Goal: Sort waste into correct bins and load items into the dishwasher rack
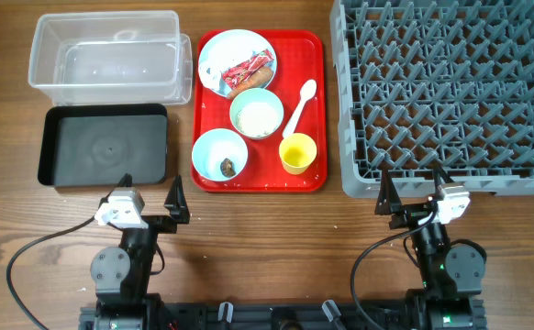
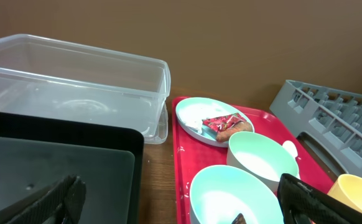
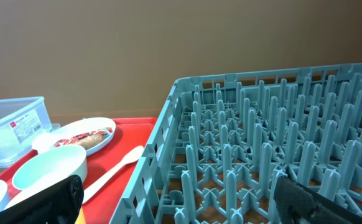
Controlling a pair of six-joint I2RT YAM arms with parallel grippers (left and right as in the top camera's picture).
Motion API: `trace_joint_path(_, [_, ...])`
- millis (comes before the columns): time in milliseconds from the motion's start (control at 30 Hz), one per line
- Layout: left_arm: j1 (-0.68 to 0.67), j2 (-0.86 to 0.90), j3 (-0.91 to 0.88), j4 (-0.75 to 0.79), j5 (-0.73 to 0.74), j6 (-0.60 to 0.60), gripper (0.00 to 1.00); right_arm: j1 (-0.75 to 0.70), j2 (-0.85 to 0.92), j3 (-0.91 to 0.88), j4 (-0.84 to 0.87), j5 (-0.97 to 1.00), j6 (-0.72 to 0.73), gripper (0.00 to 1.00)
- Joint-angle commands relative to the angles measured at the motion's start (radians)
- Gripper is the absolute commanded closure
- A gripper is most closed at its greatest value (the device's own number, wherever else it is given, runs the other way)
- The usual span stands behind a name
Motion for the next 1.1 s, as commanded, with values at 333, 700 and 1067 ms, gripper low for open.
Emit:
trace_joint_path(333, [-0.005,-0.01,-0.005,-0.007,-0.013,0.013,0.0,0.004,-0.006,-0.002,0.005,-0.015,0.014,0.0])
trace_joint_path(700, [-0.005,-0.01,-0.005,-0.006,-0.013,0.013,0.0,0.004,-0.006,-0.002,0.005,-0.016,0.014,0.0])
trace_joint_path(1067, [-0.005,-0.01,-0.005,0.008,0.022,0.012,0.0,0.004,-0.006,-0.002,0.177,-0.107,0.014,0.0])
